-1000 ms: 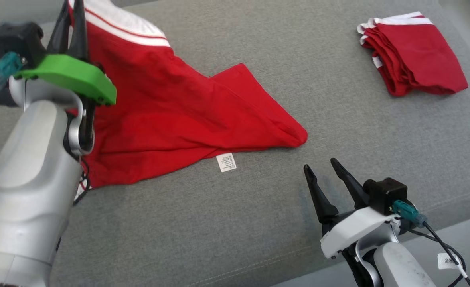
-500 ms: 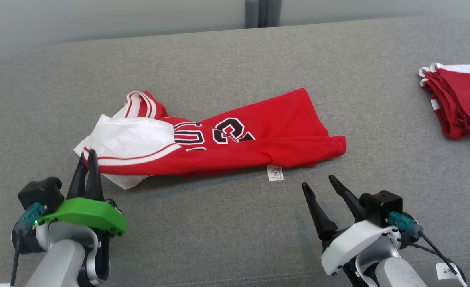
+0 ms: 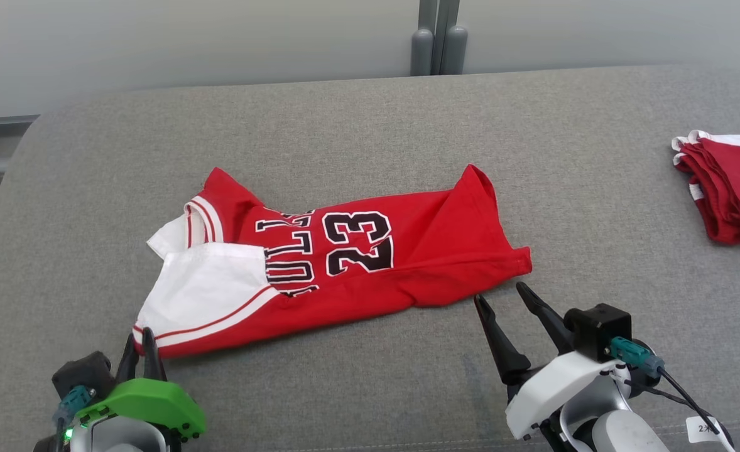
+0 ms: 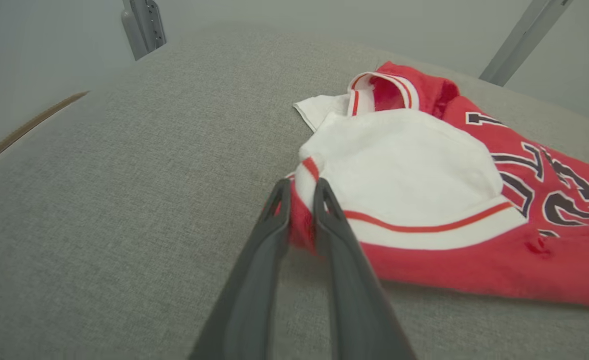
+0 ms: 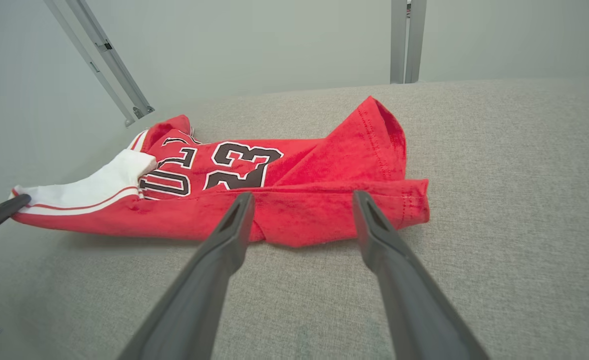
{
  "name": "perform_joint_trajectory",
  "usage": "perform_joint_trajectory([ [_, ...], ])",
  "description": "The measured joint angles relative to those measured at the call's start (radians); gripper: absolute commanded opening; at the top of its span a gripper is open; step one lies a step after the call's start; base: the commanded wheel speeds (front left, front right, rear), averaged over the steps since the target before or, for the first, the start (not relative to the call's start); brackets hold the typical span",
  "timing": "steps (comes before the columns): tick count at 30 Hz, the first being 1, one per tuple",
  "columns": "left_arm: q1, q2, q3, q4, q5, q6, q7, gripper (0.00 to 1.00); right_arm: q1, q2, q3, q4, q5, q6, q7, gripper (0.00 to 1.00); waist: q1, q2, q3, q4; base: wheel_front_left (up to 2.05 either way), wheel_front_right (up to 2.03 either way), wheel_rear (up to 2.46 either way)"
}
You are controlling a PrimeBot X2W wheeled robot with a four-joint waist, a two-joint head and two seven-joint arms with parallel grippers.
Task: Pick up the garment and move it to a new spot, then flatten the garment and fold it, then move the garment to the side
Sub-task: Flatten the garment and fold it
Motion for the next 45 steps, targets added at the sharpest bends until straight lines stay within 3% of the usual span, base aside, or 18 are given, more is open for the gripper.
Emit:
perform_joint_trajectory([
  [1,0.0,0.0,-0.003,0.018,0.001,0.001,0.0,0.4,0.001,0.0,0.0,0.0,0.0,0.0,0.002,1.0,0.0,0.0,0.0,-0.001,0.0,0.0,0.0],
  [2,0.001,0.0,-0.006,0.037,0.002,0.005,0.002,0.96,0.002,0.0,0.0,0.001,0.0,0.0,0.003,1.0,0.0,0.0,-0.001,-0.002,0.0,0.0,0.0],
  [3,0.003,-0.002,-0.006,0.064,0.001,0.013,0.004,1.0,0.002,0.0,-0.002,0.002,0.0,0.0,0.003,1.0,0.0,0.0,-0.004,-0.004,0.0,0.0,0.0],
  [10,0.04,-0.001,0.029,0.089,-0.009,0.031,-0.002,1.0,0.018,0.0,-0.05,0.003,-0.001,0.0,0.003,1.0,0.0,0.0,-0.021,-0.007,0.0,0.0,0.0],
  [15,0.07,0.0,0.095,0.005,0.004,0.001,-0.012,1.0,0.034,0.0,-0.089,0.004,-0.006,0.0,0.002,1.0,0.0,0.0,-0.038,-0.006,0.0,0.0,0.0],
  [18,0.098,-0.011,0.171,-0.115,0.082,-0.046,-0.015,1.0,0.052,0.0,-0.123,0.003,-0.008,0.0,-0.002,1.0,0.0,0.0,-0.052,-0.002,0.0,0.0,0.0],
  [24,0.181,-0.109,0.281,-0.301,0.233,-0.149,-0.016,1.0,0.068,0.0,-0.19,0.017,0.008,0.0,-0.028,1.0,0.0,0.0,-0.087,0.011,0.0,0.0,0.0],
  [28,0.223,-0.163,0.314,-0.345,0.309,-0.212,-0.017,1.0,0.068,0.0,-0.218,0.041,0.031,0.0,-0.052,1.0,0.0,0.0,-0.11,0.021,0.0,0.0,0.0],
  [34,0.272,-0.184,0.309,-0.338,0.387,-0.311,-0.016,1.0,0.067,0.0,-0.241,0.086,0.038,0.0,-0.088,1.0,0.0,0.0,-0.137,0.036,0.0,0.0,0.0],
  [45,0.342,-0.178,0.302,-0.203,0.452,-0.349,-0.016,1.0,0.068,0.0,-0.251,0.166,-0.007,0.0,-0.121,1.0,0.0,0.0,-0.156,0.036,0.0,0.0,0.0],
])
